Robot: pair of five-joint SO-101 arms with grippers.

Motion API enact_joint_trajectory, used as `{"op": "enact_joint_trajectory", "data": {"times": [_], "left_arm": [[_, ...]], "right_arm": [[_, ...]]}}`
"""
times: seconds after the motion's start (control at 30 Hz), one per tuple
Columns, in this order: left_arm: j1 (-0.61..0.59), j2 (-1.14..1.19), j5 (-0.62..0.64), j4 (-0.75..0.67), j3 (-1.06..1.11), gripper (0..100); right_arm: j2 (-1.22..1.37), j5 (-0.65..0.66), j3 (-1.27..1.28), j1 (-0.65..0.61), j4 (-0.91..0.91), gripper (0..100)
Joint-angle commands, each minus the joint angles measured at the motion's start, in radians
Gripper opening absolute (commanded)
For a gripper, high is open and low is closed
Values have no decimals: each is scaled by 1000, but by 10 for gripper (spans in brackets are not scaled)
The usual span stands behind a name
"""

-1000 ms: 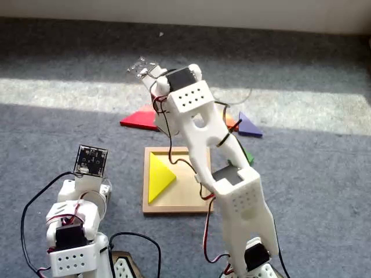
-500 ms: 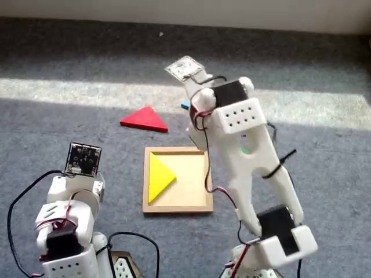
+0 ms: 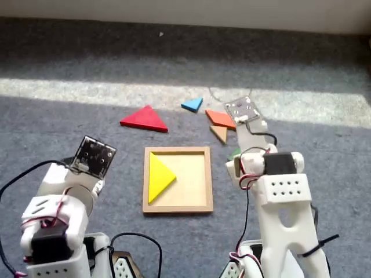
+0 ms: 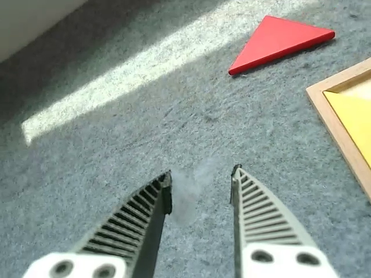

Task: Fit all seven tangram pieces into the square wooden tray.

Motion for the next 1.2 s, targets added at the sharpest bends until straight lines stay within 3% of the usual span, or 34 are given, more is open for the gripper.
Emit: {"op": "enact_joint_trajectory", "data": {"times": [0.0, 0.17, 0.5, 0.87, 1.17], "left_arm": [[56, 351, -44, -5, -237, 200], [130, 673, -46, -8, -424, 293], [268, 1188, -135, -133, -711, 296], [308, 1716, -379, -169, -1095, 299], [308, 2023, -463, -164, -1408, 300]], "right_arm": [[-93, -61, 116, 62, -140, 9], [-108, -160, 209, 125, -291, 9], [-110, -236, 395, 199, -596, 9], [-108, -232, 409, 196, -607, 9], [-108, -230, 410, 193, -607, 9]]}}
